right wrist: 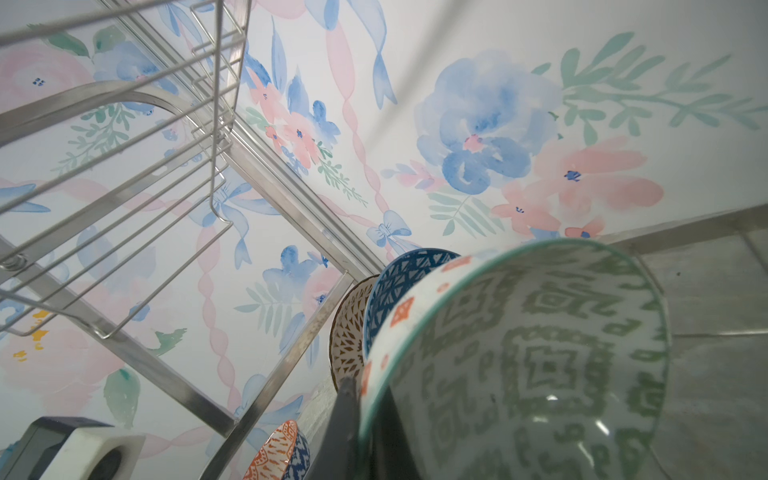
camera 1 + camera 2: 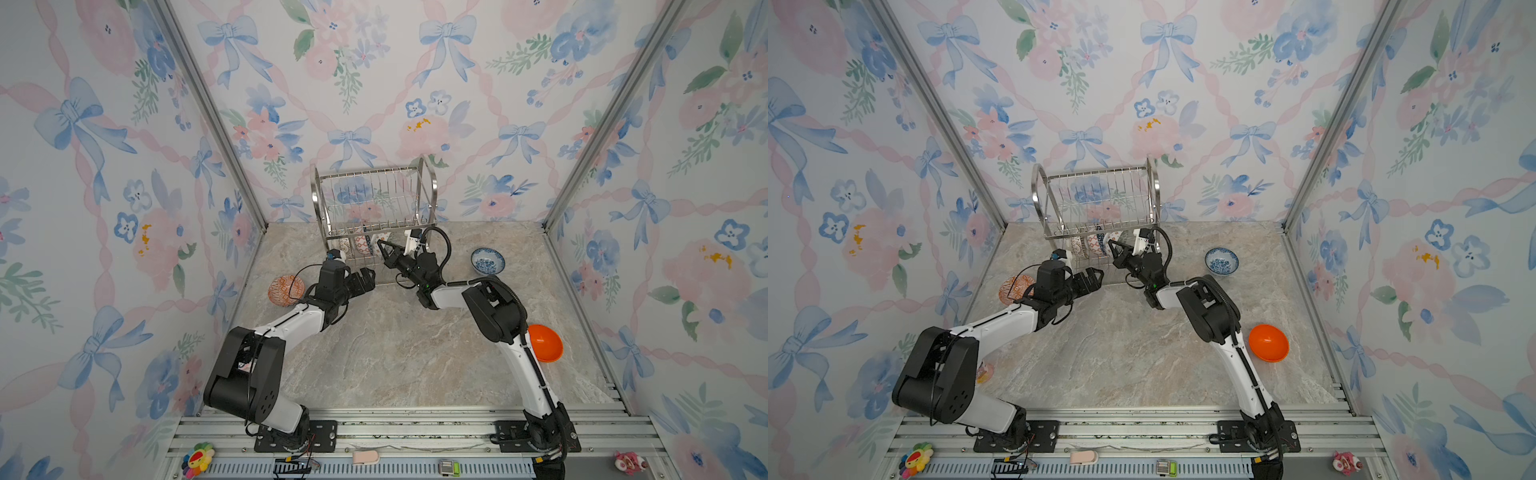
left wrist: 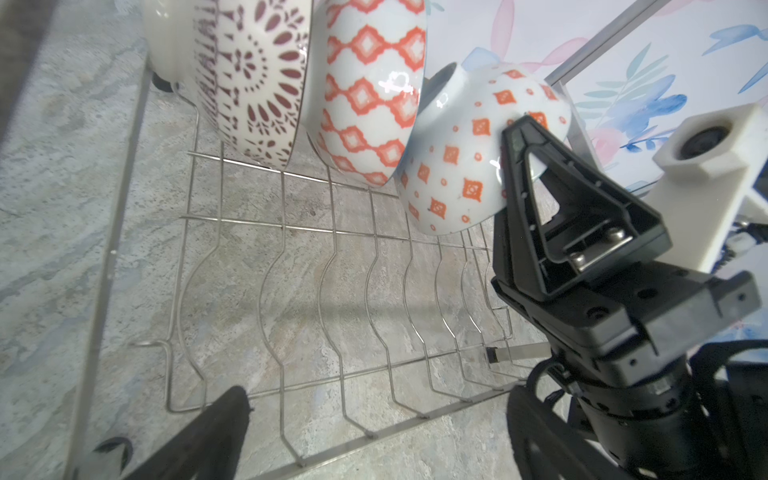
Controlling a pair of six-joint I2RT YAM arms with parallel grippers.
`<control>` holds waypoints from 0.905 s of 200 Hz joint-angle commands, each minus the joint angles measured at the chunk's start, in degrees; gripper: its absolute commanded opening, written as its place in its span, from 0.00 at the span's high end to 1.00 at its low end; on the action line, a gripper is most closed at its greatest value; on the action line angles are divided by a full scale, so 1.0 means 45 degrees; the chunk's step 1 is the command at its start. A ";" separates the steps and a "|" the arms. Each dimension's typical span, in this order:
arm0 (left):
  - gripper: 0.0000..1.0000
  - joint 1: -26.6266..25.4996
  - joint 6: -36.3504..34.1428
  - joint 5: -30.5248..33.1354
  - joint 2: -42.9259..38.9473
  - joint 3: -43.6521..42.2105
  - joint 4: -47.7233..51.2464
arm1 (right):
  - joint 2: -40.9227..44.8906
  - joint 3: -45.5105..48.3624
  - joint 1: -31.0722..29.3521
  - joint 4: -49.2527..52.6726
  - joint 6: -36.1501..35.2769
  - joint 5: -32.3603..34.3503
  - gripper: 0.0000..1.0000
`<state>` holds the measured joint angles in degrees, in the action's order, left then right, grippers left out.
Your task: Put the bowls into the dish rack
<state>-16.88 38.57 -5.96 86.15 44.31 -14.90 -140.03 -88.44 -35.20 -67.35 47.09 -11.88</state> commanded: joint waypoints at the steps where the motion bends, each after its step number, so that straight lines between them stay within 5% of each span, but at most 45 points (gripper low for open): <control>1: 0.02 0.0186 -0.0181 0.0038 0.0223 -0.0102 0.1125 | -0.0522 -0.0446 0.0211 0.1067 -0.0194 -0.0570 0.98; 181: 0.02 0.0293 -0.0310 0.0033 0.0328 -0.0009 0.1257 | -0.1896 -0.2474 0.0731 0.3952 -0.0917 -0.1922 0.92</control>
<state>-16.45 37.69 -6.50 86.15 44.42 -14.68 -144.49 -98.96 -33.30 -58.17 42.33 -18.15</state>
